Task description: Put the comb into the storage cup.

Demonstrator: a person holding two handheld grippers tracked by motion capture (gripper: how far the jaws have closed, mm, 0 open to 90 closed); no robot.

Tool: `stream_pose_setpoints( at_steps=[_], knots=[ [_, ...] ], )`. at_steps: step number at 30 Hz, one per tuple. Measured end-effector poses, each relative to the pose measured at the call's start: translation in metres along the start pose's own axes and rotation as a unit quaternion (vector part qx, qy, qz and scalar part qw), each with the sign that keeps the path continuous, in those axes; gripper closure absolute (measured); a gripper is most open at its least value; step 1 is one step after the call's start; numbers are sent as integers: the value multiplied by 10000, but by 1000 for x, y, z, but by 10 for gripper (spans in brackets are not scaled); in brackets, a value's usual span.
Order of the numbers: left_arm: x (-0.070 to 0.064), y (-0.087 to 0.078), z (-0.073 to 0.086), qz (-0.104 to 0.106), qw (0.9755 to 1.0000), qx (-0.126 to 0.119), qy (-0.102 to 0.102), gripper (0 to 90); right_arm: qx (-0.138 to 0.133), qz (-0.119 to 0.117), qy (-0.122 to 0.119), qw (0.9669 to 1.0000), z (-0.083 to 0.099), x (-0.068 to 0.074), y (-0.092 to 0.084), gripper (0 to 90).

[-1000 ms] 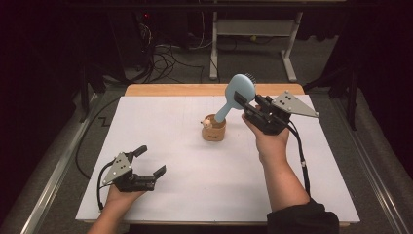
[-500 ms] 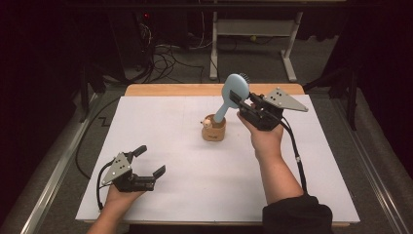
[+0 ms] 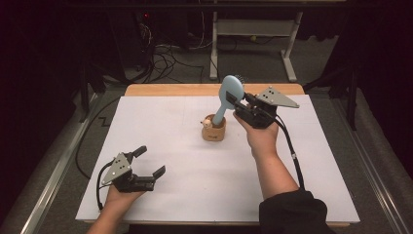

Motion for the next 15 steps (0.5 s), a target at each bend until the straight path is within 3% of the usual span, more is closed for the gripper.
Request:
stream_pose_setpoints(
  at_steps=[15],
  knots=[
    [-1, 0, 0, 20, 10000, 10, 20, 43, 219, 74, -28, 9997, 9, 2, 13, 667]
  ],
)
Point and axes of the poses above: each handheld gripper's, and its own axes: y roughly forward along the jaws, z roughly out of its underside, x roughly to its left, the point moved 1 cm from there along y, roughly forward along the jaws, and after that the axes turned 10 degrees about x, right-handed, at the moved point
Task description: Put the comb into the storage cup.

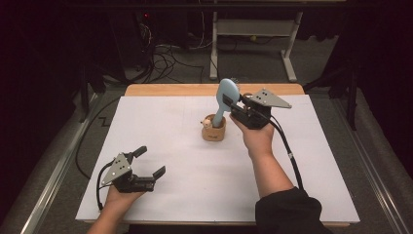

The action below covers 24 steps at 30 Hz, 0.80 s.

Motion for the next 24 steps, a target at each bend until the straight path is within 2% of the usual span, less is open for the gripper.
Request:
stream_pose_setpoints(
  at_steps=[8, 24],
  knots=[
    [-1, 0, 0, 7, 10000, -33, -18, 43, 154, 0, 83, 9998, 11, -1, 8, 665],
    [-1, -1, 0, 18, 10000, -44, -8, 43, 274, 6, 239, 9993, 26, -5, 14, 657]
  ],
)
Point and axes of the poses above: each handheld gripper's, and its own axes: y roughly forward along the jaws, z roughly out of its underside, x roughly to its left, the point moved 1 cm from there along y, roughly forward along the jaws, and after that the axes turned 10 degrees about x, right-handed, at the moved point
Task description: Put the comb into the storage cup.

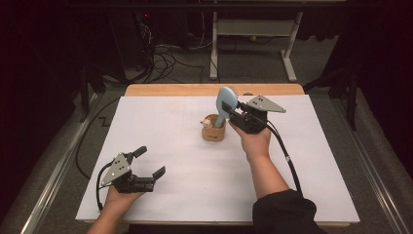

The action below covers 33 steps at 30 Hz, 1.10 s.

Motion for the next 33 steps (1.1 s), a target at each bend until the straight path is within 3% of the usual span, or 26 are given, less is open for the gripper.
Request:
stream_pose_setpoints(
  at_steps=[10, 17, 33],
  knots=[
    [0, 0, 0, 12, 10000, 5, 0, 43, -2, -22, 153, 9999, 5, -5, 2, 646],
    [-1, 0, 0, 39, 10000, 13, 4, 43, 32, 86, 571, 9983, 4, -14, -1, 601],
    [0, 1, 1, 61, 10000, 41, -30, 43, 58, 192, 742, 9970, 6, -22, -4, 560]
  ],
)
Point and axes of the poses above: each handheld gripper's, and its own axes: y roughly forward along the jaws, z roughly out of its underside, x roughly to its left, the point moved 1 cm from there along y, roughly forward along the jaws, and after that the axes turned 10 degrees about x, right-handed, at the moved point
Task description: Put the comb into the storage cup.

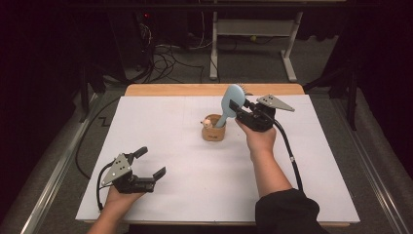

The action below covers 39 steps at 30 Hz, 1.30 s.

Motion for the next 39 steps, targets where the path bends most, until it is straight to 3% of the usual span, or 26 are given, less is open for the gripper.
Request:
stream_pose_setpoints(
  at_steps=[20, 39],
  knots=[
    [-1, 1, 0, 36, 10000, -8, 28, 43, 2, 60, -89, 9999, -6, 3, 8, 503],
    [0, -1, 0, 52, 10000, -5, 32, 44, -78, 89, 180, 9998, -11, -3, 16, 465]
  ],
)
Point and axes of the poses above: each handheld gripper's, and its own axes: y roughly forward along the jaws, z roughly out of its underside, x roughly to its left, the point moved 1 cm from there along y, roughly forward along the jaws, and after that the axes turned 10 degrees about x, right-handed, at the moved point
